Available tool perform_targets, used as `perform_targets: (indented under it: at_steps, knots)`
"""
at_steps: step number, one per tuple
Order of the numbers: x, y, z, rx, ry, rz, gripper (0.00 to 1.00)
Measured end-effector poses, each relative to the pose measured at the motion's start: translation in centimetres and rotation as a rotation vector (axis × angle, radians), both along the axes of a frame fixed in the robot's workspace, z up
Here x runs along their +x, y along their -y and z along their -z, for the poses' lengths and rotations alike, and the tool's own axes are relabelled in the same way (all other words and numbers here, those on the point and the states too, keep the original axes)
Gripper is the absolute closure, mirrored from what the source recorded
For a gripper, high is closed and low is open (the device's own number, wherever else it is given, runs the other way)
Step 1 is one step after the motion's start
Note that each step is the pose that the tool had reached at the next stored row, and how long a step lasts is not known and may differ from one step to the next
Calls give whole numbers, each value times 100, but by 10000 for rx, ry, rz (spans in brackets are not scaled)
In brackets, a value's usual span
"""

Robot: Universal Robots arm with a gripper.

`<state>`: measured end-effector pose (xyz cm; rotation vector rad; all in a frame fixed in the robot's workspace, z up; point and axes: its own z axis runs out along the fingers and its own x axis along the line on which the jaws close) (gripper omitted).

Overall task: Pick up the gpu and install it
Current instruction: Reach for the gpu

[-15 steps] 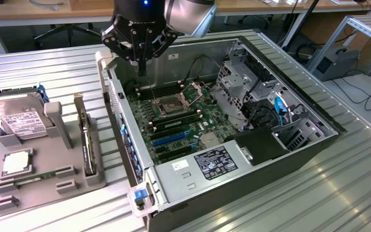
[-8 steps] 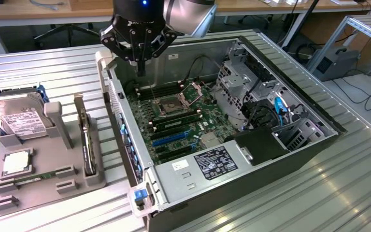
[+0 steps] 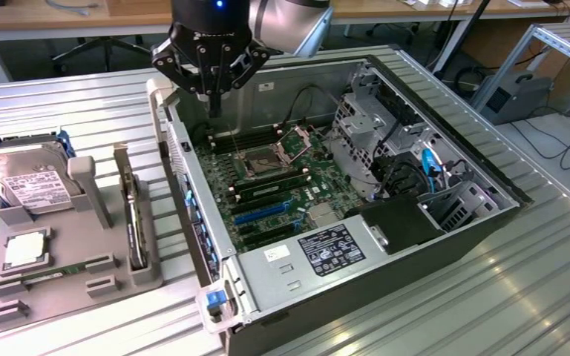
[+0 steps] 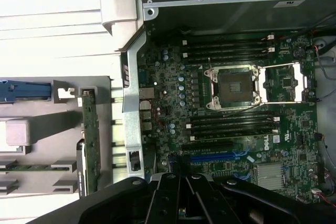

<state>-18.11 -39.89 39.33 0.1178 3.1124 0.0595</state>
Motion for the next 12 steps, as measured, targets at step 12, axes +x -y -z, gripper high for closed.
perform_targets:
  at_steps: [12]
  knots:
    - [-33,0,0,-5,0,0,89]
